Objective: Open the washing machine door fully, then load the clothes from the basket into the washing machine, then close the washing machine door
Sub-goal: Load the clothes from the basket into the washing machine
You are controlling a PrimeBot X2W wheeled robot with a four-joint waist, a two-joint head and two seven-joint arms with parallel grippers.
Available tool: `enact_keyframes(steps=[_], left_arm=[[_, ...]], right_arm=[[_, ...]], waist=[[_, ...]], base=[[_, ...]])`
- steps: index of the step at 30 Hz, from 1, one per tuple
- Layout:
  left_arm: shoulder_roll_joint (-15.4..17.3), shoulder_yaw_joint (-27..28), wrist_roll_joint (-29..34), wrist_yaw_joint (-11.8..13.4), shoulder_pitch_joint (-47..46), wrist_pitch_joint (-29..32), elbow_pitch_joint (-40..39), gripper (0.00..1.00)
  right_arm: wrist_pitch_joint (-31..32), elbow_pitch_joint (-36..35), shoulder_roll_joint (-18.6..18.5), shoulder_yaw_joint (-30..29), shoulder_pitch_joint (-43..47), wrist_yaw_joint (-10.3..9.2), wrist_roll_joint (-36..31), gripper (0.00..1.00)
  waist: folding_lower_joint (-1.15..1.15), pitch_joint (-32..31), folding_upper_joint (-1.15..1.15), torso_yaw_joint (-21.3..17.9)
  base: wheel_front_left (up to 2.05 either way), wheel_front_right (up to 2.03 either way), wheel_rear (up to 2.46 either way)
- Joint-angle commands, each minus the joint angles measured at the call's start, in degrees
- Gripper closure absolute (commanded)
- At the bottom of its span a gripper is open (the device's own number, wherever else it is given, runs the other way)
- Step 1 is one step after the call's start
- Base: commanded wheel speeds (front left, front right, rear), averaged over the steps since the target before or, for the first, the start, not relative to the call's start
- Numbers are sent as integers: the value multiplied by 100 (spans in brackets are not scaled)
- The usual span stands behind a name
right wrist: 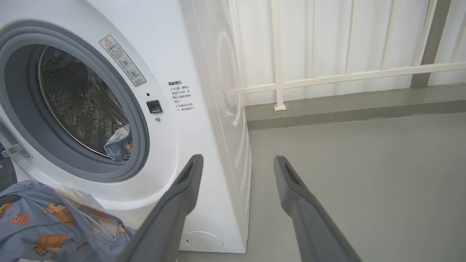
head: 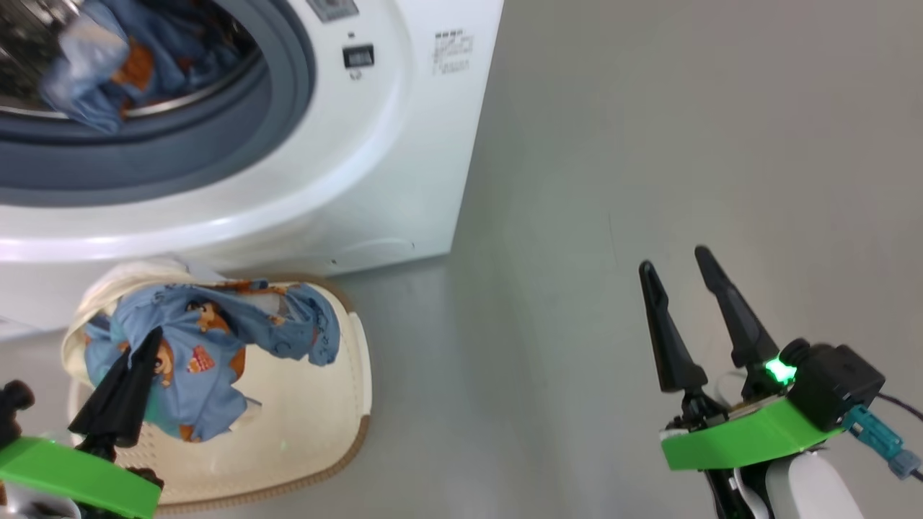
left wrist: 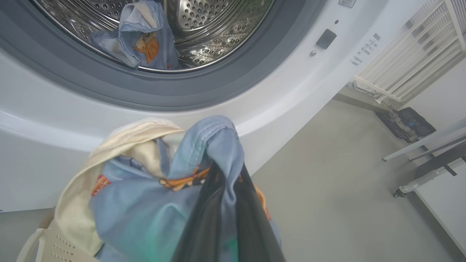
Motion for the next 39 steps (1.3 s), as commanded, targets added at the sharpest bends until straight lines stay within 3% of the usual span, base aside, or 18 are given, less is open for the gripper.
enact_keyframes(steps=[1,16,27,39], left_arm=[[111,405,129,-15,4,-77,-155,100],[-891,1199,1179,93,493,-78,-486,100],[-1242,1321,1579,242,689,-78,-703,100],[-1282,1311,1666,295,560,-56,-621,100]], right_arm=[[-27,-72,-21,93,100,9,-40,0],[-27,482,-21,55,174,9,-198,0],[-27,637,-21,-35,244,9,-222,0],[-27,631,-21,-58,294,9,-240,0]], waist=[[0,-390,0,87],[0,-1296,0,392],[0,-1598,0,560],[0,-1630,0,631]], base=[[0,0,0],[0,0,0],[0,0,0],[0,0,0]])
